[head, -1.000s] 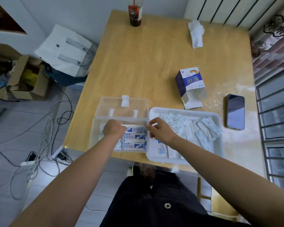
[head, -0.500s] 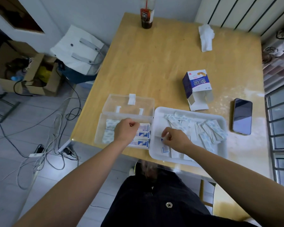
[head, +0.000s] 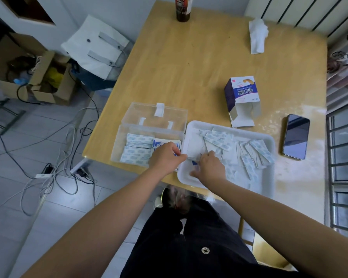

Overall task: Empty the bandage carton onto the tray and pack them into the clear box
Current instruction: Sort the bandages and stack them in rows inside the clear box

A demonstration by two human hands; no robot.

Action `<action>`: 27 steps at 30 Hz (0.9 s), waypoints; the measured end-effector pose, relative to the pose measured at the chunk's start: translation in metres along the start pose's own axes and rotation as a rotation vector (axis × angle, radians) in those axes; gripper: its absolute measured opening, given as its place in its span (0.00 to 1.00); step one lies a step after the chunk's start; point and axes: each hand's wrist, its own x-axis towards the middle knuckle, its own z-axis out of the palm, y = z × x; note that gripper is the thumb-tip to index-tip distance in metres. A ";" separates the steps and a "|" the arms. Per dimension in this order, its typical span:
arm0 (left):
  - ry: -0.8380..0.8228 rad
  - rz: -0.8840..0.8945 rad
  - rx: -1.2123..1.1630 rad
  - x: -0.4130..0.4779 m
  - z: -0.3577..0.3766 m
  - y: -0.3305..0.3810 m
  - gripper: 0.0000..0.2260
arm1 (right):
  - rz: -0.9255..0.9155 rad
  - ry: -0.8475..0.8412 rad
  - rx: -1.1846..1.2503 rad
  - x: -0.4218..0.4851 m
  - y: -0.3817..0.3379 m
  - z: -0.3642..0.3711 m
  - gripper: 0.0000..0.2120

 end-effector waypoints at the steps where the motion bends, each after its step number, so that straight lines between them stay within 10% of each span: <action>1: -0.003 -0.004 -0.006 0.000 0.000 0.000 0.09 | 0.007 0.011 0.034 0.001 -0.002 0.002 0.26; 17: -0.128 -0.018 -0.141 0.000 -0.008 -0.001 0.10 | 0.096 0.000 0.570 0.001 0.012 0.002 0.18; 22: -0.163 -0.025 -0.216 0.000 -0.009 -0.002 0.10 | 0.093 -0.192 0.646 0.006 0.033 -0.024 0.01; 27: -0.202 -0.051 -0.254 0.002 -0.010 0.000 0.13 | 0.153 -0.155 0.712 0.001 0.061 -0.043 0.08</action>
